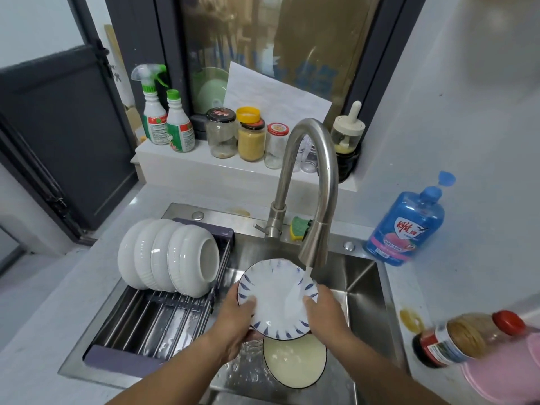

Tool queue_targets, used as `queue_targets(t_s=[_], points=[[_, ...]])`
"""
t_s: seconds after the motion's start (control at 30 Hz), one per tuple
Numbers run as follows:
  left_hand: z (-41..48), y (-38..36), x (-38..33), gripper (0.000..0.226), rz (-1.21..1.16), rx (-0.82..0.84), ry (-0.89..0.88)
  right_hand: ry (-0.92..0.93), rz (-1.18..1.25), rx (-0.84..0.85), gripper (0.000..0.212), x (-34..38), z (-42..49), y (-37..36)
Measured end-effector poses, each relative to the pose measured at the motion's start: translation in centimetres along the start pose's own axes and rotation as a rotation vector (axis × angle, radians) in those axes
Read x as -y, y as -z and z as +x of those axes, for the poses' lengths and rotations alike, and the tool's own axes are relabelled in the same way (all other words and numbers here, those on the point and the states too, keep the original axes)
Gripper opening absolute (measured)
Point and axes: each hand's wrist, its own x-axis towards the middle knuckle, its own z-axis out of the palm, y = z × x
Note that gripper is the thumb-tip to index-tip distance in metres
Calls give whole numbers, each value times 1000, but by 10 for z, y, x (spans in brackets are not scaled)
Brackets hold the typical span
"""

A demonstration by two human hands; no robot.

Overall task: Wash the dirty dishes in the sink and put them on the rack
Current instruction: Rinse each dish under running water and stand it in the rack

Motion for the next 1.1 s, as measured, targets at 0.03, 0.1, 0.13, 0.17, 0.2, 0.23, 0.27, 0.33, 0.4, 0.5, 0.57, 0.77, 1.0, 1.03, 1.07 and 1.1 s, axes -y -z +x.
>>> queue_targets(t_s=[0.03, 0.1, 0.13, 0.17, 0.2, 0.23, 0.27, 0.33, 0.4, 0.5, 0.57, 0.77, 1.0, 1.03, 1.07, 1.1], points=[[1, 1, -2, 29, 10, -10, -8, 58, -95, -12, 43, -2, 1, -4], [1, 2, -4, 22, 0, -16, 5, 209, -365, -48, 61, -1, -1, -11], [0, 3, -4, 21, -27, -2, 25, 279, -485, -53, 63, 2, -2, -14], [-1, 2, -4, 21, -61, 19, 47, 323, -593, -37, 61, 7, -5, -15], [-3, 1, -4, 22, -98, 42, 70, 340, -698, 6, 58, 13, -9, -14], [-4, 0, -4, 24, -133, 58, 94, 346, -799, 62, 54, 19, -12, -13], [-5, -1, -3, 26, -165, 67, 113, 350, -876, 129, 50, 25, -14, -12], [-3, -3, 0, 29, -187, 83, 158, 366, -855, 256, 52, 32, -18, -14], [-2, -8, 0, 33, -166, 124, 185, 367, -641, 361, 57, 32, -17, -22], [4, -15, -2, 37, -108, 115, 214, 512, -438, 503, 51, 33, -25, -25], [11, -11, -3, 37, -117, 73, 249, 636, -381, 562, 49, 30, -36, -16], [31, -2, -22, 45, -90, 13, 374, 665, -296, 356, 36, -13, -19, 11], [35, 1, -52, 71, 265, 61, 244, 440, -23, 476, 7, 26, 10, 33], [34, 4, -55, 71, 327, 105, 162, 402, 19, 503, 7, 30, 13, 37], [32, 8, -57, 67, 378, 178, 75, 351, 75, 505, 11, 33, 16, 40], [28, 12, -58, 55, 406, 248, 4, 294, 144, 487, 13, 35, 19, 42]])
